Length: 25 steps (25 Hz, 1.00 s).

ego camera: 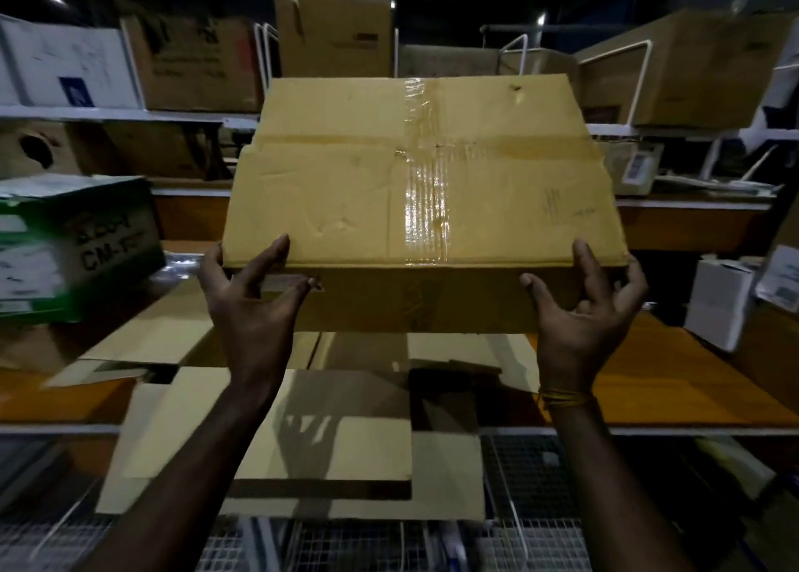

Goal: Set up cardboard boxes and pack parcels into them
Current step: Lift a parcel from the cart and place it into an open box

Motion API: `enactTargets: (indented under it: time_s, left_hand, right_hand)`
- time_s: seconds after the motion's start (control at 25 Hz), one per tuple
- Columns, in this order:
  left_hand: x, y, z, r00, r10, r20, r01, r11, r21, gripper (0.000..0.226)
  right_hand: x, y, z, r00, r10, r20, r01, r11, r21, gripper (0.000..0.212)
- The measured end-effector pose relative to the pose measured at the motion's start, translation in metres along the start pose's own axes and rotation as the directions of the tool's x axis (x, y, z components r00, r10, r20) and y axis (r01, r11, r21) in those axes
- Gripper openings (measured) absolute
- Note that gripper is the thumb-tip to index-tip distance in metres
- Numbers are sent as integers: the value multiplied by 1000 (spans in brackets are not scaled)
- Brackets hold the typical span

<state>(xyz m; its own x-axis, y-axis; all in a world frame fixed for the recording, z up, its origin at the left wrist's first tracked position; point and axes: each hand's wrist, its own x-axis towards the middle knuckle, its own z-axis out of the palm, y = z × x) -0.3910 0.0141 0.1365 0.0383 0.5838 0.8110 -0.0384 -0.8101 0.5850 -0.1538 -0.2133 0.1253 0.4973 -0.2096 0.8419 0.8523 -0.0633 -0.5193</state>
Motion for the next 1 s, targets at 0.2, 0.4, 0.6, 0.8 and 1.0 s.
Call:
enactTargets:
  time_s: [0.2, 0.4, 0.6, 0.8, 1.0]
  left_hand:
    - [26, -44, -49, 999, -35, -11, 35, 997, 68, 58]
    - [59, -114, -85, 995, -93, 31, 90, 991, 103, 59]
    - [85, -175, -103, 979, -181, 90, 168, 977, 133, 55]
    - [100, -220, -98, 925, -303, 230, 239, 934, 266, 52]
    - [94, -262, -80, 841, -430, 329, 313, 882, 353, 53]
  right_hand:
    - [-40, -37, 61, 998, 50, 41, -53, 997, 60, 62]
    - [-81, -70, 128, 977, 171, 128, -174, 985, 13, 65]
    - [-119, -84, 186, 950, 242, 198, -239, 970, -39, 65]
    - [-139, -81, 218, 891, 383, 243, -338, 918, -208, 63]
    - [-154, -58, 230, 804, 513, 301, -397, 840, -371, 64]
